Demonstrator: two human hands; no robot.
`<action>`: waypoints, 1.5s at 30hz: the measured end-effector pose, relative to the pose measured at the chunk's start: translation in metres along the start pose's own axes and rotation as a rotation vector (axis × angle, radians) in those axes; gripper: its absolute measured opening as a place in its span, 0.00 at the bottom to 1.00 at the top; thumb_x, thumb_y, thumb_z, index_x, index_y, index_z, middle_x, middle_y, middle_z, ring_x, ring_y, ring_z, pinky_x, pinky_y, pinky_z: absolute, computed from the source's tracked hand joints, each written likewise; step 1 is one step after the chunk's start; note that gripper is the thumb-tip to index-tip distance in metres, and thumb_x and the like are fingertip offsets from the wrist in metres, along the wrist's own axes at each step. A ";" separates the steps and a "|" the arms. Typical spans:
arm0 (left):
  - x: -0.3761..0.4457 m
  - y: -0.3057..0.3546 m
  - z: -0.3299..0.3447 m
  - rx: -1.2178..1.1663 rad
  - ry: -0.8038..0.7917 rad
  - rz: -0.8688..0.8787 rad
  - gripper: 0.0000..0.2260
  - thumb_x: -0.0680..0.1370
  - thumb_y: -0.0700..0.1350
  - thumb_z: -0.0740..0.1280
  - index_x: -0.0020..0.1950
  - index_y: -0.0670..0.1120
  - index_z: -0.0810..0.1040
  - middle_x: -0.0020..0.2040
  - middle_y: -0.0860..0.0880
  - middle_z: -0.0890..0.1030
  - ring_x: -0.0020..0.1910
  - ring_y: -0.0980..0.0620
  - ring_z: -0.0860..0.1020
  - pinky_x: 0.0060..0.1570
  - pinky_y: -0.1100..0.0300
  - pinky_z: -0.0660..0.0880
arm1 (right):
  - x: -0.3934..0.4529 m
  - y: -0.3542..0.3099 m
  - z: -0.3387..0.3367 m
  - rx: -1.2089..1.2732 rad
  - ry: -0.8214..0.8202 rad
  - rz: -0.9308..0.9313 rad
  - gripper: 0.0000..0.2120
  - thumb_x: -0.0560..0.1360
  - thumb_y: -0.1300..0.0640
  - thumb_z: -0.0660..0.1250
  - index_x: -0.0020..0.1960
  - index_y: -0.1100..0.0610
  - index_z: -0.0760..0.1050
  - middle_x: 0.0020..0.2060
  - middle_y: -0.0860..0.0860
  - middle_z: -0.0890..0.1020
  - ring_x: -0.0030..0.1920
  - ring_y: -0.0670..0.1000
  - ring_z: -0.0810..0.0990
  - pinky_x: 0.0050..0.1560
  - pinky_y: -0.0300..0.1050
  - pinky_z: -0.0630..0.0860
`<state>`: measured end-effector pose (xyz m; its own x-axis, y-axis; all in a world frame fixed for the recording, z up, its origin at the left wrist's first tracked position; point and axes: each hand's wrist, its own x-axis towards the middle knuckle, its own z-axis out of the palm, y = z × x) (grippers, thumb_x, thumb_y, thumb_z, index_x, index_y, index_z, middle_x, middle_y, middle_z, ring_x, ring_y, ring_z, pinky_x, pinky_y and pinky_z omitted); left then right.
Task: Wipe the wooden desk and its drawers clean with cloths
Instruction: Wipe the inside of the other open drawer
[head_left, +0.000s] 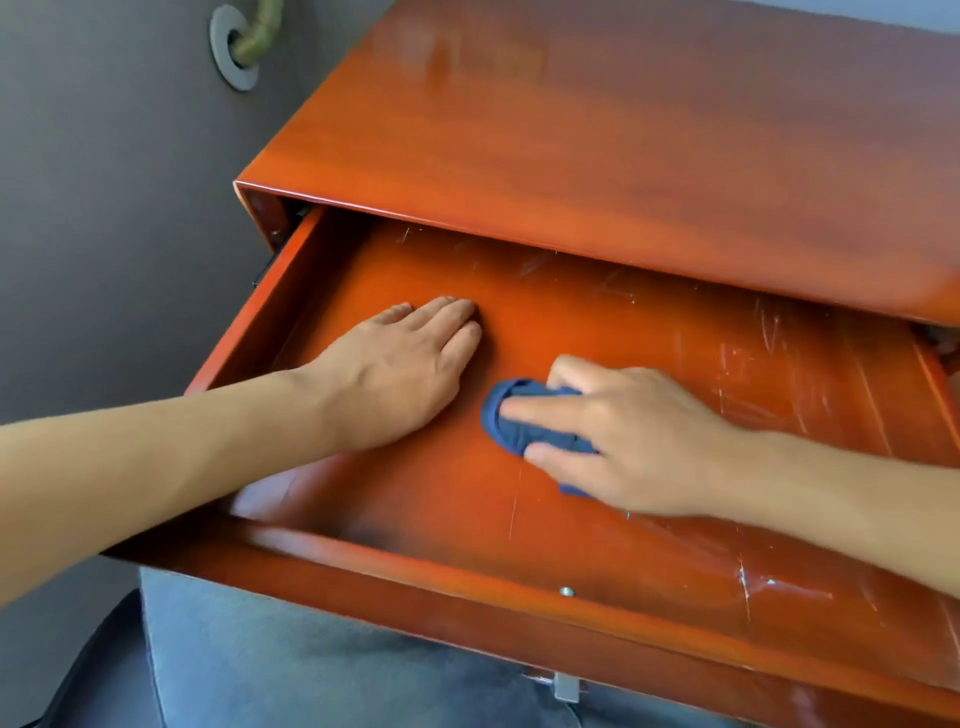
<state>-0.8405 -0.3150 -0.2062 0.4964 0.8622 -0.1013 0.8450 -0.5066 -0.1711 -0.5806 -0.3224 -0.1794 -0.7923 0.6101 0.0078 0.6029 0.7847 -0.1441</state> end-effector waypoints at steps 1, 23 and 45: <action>0.001 0.003 -0.003 -0.037 -0.019 -0.005 0.29 0.79 0.50 0.47 0.74 0.36 0.71 0.75 0.33 0.70 0.73 0.34 0.73 0.67 0.37 0.74 | -0.009 -0.021 -0.003 0.139 -0.132 -0.113 0.19 0.81 0.37 0.56 0.71 0.33 0.69 0.49 0.43 0.66 0.37 0.46 0.71 0.42 0.44 0.66; 0.000 0.019 -0.002 -0.164 -0.121 -0.055 0.35 0.74 0.71 0.28 0.81 0.63 0.31 0.84 0.53 0.33 0.83 0.45 0.35 0.80 0.36 0.41 | -0.051 0.086 -0.006 -0.171 0.142 0.662 0.22 0.82 0.39 0.58 0.74 0.40 0.71 0.51 0.45 0.69 0.44 0.53 0.76 0.43 0.46 0.69; 0.038 0.077 -0.015 -0.336 0.169 0.380 0.19 0.82 0.57 0.57 0.70 0.50 0.71 0.72 0.51 0.70 0.78 0.48 0.65 0.75 0.41 0.61 | -0.111 0.058 -0.018 -0.028 -0.074 0.332 0.22 0.80 0.36 0.56 0.73 0.35 0.69 0.52 0.43 0.71 0.41 0.50 0.76 0.44 0.47 0.74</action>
<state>-0.7537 -0.3206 -0.2089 0.7812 0.6204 0.0695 0.6031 -0.7787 0.1733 -0.4561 -0.3422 -0.1712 -0.5565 0.8239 -0.1067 0.8305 0.5481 -0.0994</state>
